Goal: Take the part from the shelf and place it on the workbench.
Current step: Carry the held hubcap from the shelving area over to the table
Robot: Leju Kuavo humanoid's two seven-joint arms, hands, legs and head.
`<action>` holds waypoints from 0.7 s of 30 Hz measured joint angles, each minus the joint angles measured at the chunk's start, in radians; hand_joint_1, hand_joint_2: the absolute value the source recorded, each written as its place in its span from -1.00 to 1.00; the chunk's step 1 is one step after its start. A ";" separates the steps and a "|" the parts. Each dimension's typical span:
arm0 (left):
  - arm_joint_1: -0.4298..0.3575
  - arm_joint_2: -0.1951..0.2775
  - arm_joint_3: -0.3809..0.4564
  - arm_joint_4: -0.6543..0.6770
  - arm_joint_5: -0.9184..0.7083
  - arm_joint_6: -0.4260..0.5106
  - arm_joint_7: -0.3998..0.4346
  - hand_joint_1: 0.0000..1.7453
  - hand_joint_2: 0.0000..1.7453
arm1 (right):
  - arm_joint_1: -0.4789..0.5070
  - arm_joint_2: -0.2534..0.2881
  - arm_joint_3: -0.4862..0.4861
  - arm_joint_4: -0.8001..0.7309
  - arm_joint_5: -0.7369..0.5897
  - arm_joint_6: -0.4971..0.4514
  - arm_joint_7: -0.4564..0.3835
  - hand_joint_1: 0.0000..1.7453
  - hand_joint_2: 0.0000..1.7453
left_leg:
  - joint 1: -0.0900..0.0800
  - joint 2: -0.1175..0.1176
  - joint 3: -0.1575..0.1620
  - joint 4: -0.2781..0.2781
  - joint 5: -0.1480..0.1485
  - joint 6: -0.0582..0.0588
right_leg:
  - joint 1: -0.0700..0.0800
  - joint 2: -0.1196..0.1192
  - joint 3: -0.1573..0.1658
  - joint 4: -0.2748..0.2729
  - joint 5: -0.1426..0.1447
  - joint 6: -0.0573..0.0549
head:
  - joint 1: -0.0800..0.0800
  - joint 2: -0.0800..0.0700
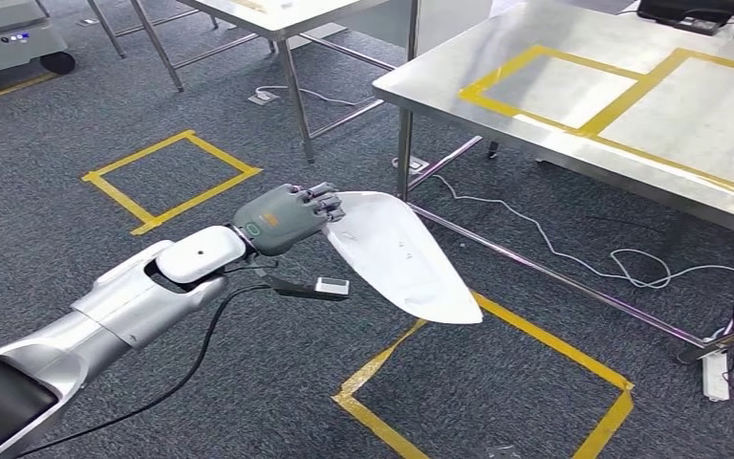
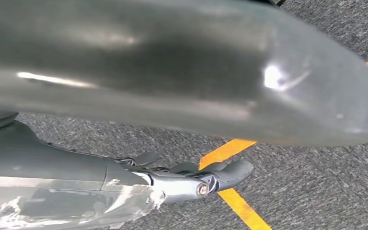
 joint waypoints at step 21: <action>0.004 0.013 -0.007 -0.001 -0.001 -0.002 0.009 0.94 1.00 | -0.004 0.001 -0.029 0.000 -0.041 -0.039 0.028 -1.00 -1.00 | 0.015 0.040 0.016 -0.010 -0.005 0.009 | -0.020 -0.030 -0.031 0.065 -0.020 0.053 | 0.010 0.000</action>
